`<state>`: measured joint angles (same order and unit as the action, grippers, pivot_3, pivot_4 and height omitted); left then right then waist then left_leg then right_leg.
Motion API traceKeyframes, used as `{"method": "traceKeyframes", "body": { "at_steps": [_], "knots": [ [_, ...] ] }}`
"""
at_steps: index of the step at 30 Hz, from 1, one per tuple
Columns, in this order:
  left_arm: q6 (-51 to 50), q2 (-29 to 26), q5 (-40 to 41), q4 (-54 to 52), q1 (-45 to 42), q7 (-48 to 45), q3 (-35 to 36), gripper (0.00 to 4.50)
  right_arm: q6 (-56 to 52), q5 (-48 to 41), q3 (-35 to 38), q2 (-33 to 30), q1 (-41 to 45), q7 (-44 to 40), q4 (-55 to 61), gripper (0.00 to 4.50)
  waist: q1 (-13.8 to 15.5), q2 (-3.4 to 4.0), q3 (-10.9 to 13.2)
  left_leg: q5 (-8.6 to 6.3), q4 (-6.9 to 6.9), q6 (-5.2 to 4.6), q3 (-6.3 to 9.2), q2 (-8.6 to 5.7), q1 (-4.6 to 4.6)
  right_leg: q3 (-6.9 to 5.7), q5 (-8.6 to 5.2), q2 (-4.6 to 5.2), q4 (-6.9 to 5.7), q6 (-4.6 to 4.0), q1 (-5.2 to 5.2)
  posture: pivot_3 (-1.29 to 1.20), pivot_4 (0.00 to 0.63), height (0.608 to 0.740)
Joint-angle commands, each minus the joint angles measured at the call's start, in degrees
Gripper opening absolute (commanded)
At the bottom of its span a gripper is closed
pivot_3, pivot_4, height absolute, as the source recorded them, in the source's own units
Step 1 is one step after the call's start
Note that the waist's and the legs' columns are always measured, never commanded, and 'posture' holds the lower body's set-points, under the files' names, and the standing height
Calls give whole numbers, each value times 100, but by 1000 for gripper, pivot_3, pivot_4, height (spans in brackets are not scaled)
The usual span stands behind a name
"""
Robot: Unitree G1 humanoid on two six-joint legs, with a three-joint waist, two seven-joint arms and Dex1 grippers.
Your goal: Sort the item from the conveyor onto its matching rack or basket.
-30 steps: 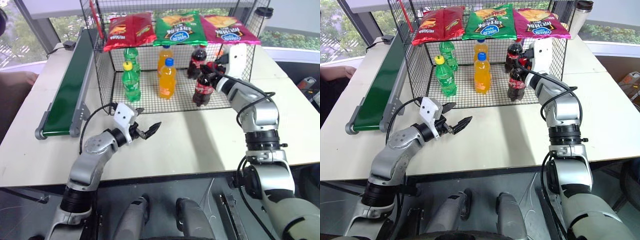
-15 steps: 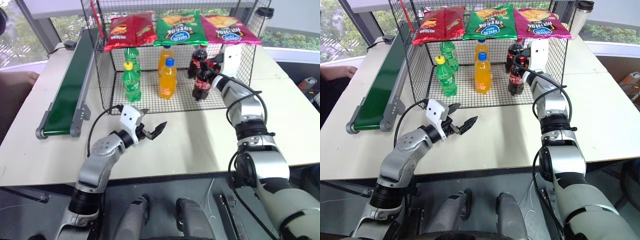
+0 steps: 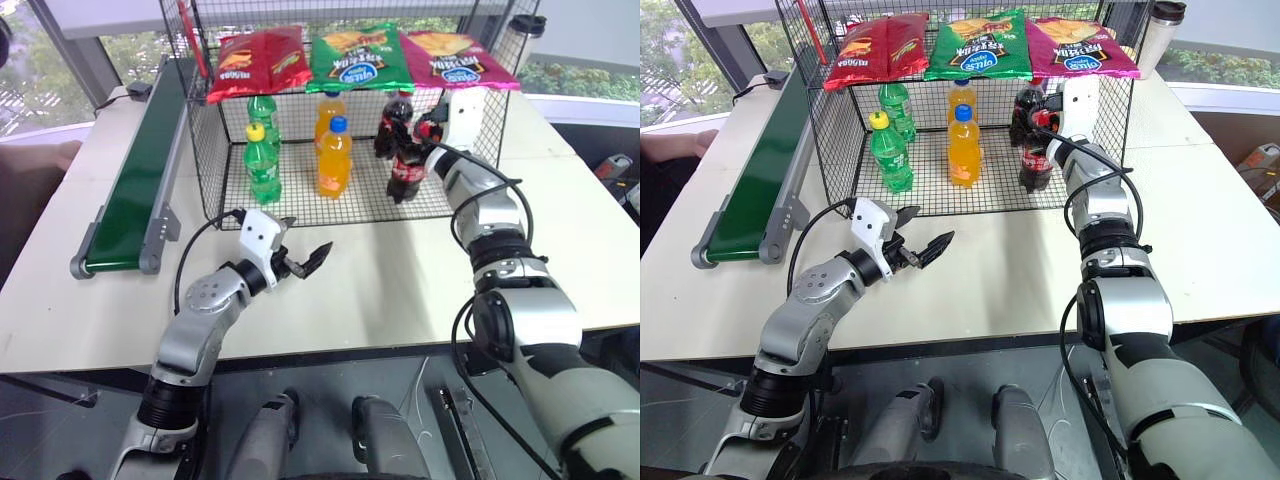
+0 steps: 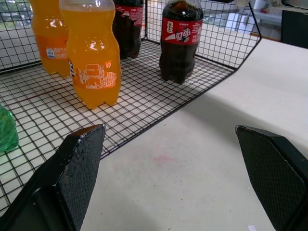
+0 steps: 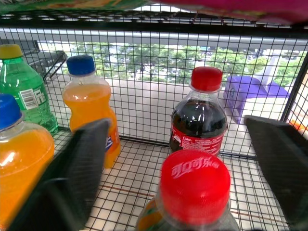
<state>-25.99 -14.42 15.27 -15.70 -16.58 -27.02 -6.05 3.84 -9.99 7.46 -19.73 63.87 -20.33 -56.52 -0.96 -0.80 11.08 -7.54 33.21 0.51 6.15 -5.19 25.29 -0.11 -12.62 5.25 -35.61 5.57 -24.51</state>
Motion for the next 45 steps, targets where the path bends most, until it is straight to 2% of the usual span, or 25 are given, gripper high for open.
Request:
{"method": "traceKeyframes", "body": {
  "at_steps": [1,7,11,16,21,25,30,37,45],
  "knots": [
    [62,-4,-13,-110,-72,3,-11,4500,-24,9,64,-53,129,-83,326,4425,-1,0,0,0,0,0,0,0,0,0,0,0,0,0,0,0,150,738],
    [79,20,-30,-106,-46,-2,-45,4500,-395,-11,38,-119,-190,-199,1106,4425,5,0,0,0,0,1,1,0,-1,1,0,0,-3,0,0,0,150,738],
    [103,29,-43,-91,-30,0,-40,4500,-1037,-83,46,-260,-671,-293,2178,4425,25,0,0,0,2,1,2,0,-1,1,0,0,-5,-1,0,0,150,738],
    [118,-11,-26,-87,-17,-64,-12,4500,-1697,29,-21,-739,-1530,-481,3684,4425,37,1,-1,0,3,1,2,-1,0,1,-1,2,-5,0,0,0,150,738],
    [82,-157,58,-51,54,-276,37,4500,-3327,-951,-1,-1124,-2911,-1335,5759,4425,24,3,-4,0,4,0,4,2,-2,1,-11,3,-14,-15,0,0,150,738],
    [233,-250,-28,115,148,-366,-11,4500,-3497,-972,-413,-985,-4015,-1422,6710,4425,17,5,-7,-1,4,1,3,5,-5,1,-14,6,-15,-18,2,0,150,738],
    [284,-226,-105,242,229,-241,54,4500,-3454,-863,-621,-441,-4489,-1025,6918,4425,28,6,-6,-9,19,14,2,4,-4,2,-11,13,-19,-21,4,0,150,738],
    [387,-253,-119,264,412,-72,246,4500,-2782,-317,-628,112,-4416,-242,6300,4425,43,5,-7,-11,24,17,4,0,-2,-2,-11,11,-14,-21,7,0,150,738],
    [297,-206,-60,299,443,-8,261,4500,-2658,-393,-673,157,-4568,-407,6303,4425,37,5,-7,-10,24,16,5,1,-3,-2,-11,8,-18,-21,6,0,150,738]
  ]
}}
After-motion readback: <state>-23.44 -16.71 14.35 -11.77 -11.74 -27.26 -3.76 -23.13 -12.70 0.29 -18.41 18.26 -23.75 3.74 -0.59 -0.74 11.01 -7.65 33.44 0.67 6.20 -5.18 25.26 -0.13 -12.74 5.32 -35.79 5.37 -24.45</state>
